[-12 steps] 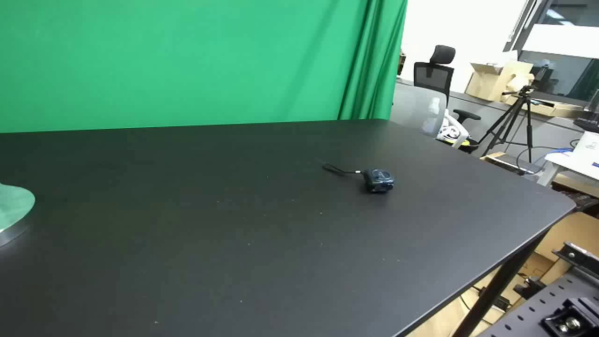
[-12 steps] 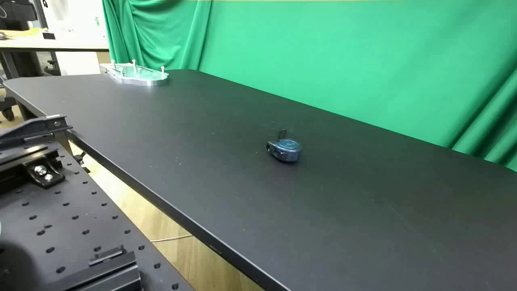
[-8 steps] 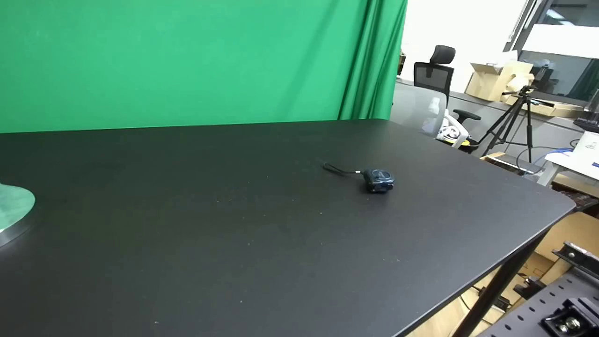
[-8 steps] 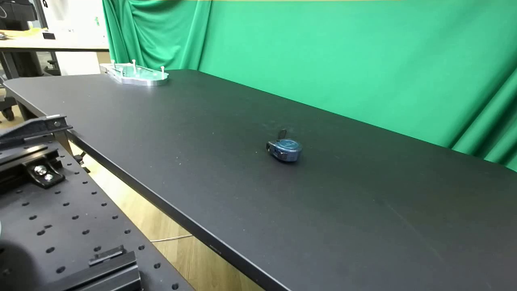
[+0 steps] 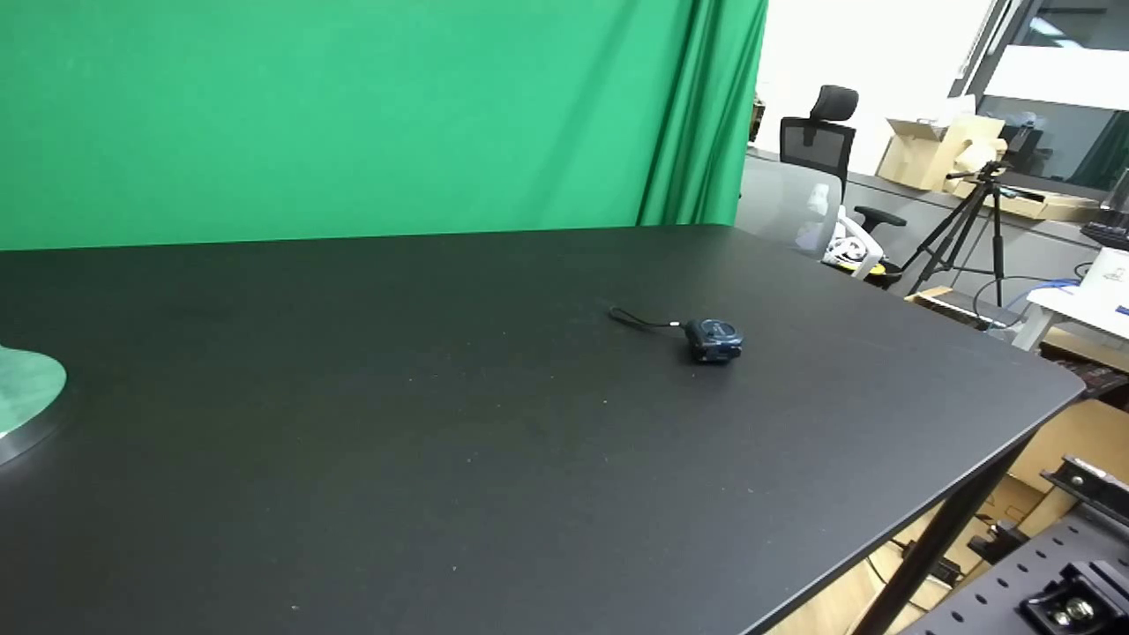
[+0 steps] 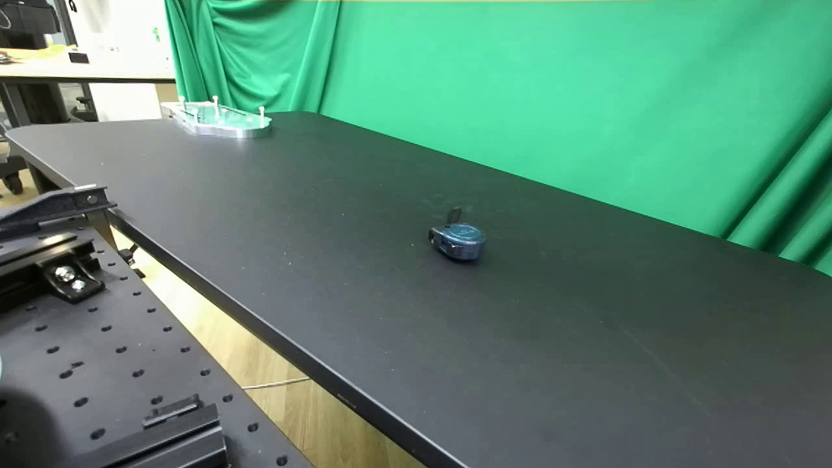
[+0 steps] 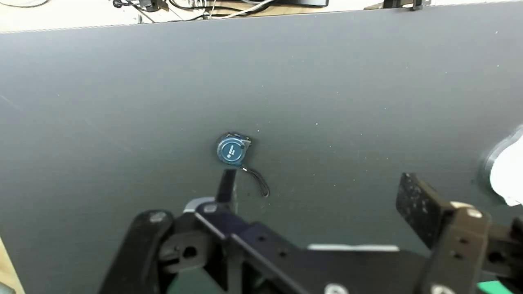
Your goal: Move the black object to the left
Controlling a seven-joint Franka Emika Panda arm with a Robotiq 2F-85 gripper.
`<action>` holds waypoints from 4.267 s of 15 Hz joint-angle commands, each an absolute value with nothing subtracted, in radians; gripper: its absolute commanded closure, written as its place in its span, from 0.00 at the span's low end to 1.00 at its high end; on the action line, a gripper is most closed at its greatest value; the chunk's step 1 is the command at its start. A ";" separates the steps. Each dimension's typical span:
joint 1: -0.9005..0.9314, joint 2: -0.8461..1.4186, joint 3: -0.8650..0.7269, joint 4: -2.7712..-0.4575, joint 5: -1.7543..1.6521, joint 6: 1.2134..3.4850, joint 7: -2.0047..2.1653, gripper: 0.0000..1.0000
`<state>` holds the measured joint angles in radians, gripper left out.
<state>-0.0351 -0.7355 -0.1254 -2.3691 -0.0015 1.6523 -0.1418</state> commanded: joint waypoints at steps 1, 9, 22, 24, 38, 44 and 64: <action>-0.039 -0.734 -0.123 -2.367 0.001 1.651 -0.144 0.00; -0.121 -0.708 -0.114 -2.520 -0.102 1.899 -0.072 0.00; -0.173 -0.430 -0.129 -2.766 -0.106 2.473 -0.059 0.00; -0.171 -0.453 -0.127 -2.773 -0.111 2.457 -0.078 0.00; -0.258 -0.148 -0.039 -2.722 -0.216 2.717 0.194 0.00; -0.184 0.091 -0.070 -2.634 -0.110 2.756 0.178 0.00; -0.166 0.409 -0.043 -2.383 0.149 2.756 0.020 0.57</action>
<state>-0.1620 0.4089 -0.0458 -2.4102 0.1374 2.7902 0.0312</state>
